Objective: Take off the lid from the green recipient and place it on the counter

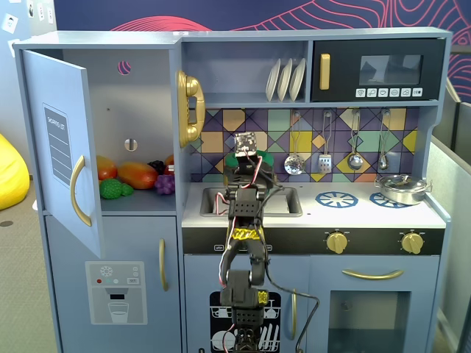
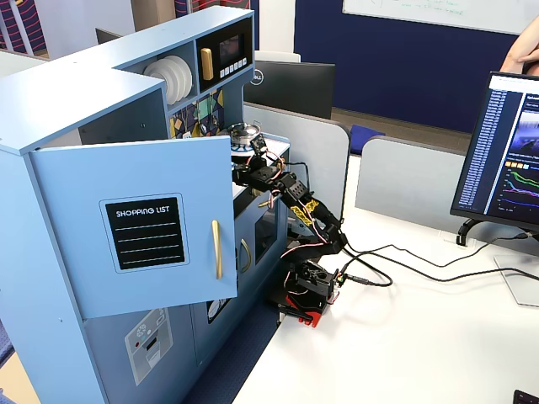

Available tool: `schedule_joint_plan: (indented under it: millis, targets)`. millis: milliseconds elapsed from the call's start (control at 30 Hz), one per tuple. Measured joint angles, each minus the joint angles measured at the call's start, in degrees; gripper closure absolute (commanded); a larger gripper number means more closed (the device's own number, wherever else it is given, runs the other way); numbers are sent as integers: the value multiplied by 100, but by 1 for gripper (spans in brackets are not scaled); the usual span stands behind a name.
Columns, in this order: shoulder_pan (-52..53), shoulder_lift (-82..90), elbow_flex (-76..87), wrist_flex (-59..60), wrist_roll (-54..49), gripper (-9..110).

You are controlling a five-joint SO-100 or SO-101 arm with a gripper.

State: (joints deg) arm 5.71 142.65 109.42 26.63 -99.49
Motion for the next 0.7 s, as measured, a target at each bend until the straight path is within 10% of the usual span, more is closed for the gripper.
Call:
schedule_joint_plan:
  millis: [700]
  targets:
    - [88, -2136, -1626, -343, -53, 67]
